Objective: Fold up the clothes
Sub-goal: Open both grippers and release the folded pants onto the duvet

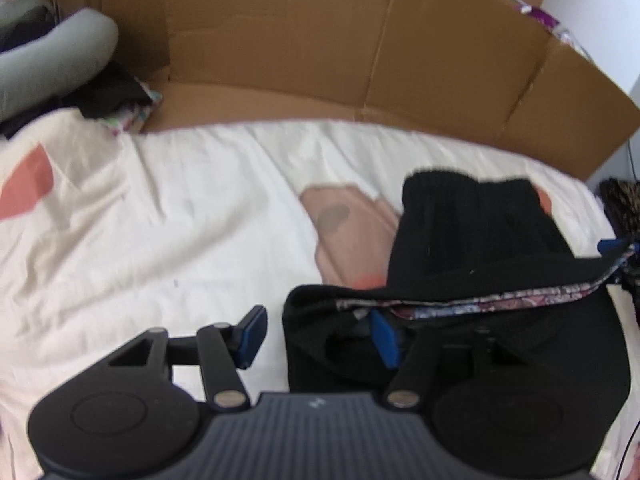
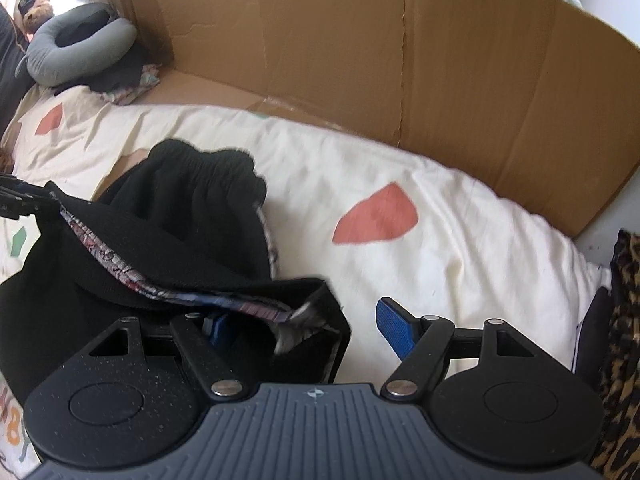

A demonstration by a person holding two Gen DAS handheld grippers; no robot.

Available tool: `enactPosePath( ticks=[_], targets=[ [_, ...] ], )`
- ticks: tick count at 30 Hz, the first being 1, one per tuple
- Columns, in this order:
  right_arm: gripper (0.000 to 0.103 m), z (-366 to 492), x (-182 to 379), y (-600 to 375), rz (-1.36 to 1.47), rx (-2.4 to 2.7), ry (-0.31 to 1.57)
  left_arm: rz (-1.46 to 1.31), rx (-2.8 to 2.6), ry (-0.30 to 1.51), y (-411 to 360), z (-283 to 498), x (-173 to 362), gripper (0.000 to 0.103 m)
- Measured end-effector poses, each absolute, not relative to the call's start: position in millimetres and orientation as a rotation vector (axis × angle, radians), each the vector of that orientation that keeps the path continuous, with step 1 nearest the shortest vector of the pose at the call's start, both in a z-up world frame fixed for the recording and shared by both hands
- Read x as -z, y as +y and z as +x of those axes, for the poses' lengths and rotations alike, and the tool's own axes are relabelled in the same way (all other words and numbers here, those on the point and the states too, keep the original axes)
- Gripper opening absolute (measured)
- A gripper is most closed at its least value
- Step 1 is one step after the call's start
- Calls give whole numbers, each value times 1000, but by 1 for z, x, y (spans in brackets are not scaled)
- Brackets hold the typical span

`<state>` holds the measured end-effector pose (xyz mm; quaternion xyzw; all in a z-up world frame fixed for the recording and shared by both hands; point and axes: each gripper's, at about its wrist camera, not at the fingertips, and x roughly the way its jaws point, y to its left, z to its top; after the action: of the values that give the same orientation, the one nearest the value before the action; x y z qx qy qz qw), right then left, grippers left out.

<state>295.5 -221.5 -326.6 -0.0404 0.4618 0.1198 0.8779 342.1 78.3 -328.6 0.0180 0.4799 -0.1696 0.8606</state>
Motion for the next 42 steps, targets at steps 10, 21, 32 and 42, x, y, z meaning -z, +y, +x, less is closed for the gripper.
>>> enactPosePath(
  ticks=[10, 21, 32, 42],
  targets=[
    [76, 316, 303, -239, -35, -191, 888, -20, 340, 899, 87, 356, 288, 58],
    [46, 302, 319, -251, 33, -233, 934, 0, 366, 958, 92, 341, 310, 49],
    [39, 308, 334, -251, 136, -261, 977, 2, 405, 1023, 87, 338, 338, 48],
    [3, 318, 339, -255, 223, -289, 991, -17, 406, 1003, 87, 345, 349, 12]
  ],
)
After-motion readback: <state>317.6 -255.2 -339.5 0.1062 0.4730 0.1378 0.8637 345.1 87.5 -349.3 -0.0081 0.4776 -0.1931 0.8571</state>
